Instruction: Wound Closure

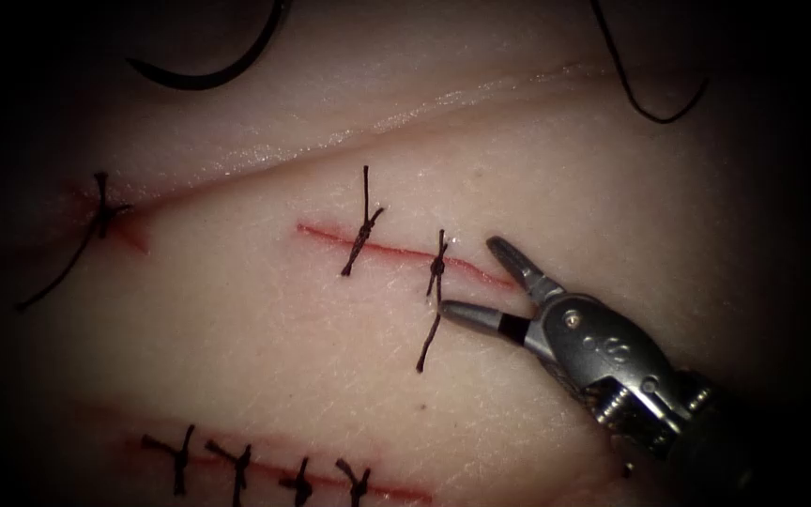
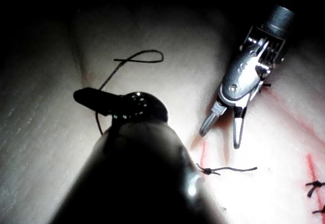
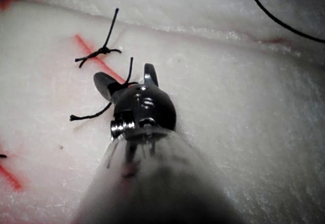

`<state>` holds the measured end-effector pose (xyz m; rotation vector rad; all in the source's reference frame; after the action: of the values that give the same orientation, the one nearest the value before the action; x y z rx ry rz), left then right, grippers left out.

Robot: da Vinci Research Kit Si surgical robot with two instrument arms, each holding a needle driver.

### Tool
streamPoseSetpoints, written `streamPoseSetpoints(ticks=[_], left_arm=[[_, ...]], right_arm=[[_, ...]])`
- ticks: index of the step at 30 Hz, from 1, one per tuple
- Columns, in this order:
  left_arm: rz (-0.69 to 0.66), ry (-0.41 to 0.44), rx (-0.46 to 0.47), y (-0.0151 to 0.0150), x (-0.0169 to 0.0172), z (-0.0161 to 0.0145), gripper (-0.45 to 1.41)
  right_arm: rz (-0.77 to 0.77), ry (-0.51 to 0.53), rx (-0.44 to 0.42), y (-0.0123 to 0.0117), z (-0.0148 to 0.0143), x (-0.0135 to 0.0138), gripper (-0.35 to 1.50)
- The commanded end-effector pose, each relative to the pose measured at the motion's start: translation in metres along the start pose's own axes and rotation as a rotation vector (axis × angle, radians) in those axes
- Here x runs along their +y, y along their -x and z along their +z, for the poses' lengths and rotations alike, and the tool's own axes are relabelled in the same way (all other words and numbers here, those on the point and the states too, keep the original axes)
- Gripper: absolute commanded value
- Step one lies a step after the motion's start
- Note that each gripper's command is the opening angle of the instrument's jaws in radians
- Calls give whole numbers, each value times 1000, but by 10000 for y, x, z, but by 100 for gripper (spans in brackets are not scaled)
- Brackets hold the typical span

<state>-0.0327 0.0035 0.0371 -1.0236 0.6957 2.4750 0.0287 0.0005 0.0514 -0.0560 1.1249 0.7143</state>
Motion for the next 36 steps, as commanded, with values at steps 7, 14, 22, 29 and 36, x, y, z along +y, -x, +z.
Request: streamPoseSetpoints(ticks=[7, 14, 22, 29, 36], left_arm=[[18, 107, 13, 41, 45, 75, -45], [10, 232, -135, 78, 89, 129, 101], [25, 378, -185, 124, 65, 116, 140], [19, 320, -181, 159, 43, 67, 140], [21, 228, -138, 170, 84, 2, 123]], right_arm=[[1, 10, 13, 0, -23, -12, 106], [-4, 25, 14, 6, -8, -19, 116], [-4, 24, 2, 14, 2, -35, 121], [15, 23, 6, 12, 1, -39, 130], [-23, -3, 24, 0, -13, -33, 119]])
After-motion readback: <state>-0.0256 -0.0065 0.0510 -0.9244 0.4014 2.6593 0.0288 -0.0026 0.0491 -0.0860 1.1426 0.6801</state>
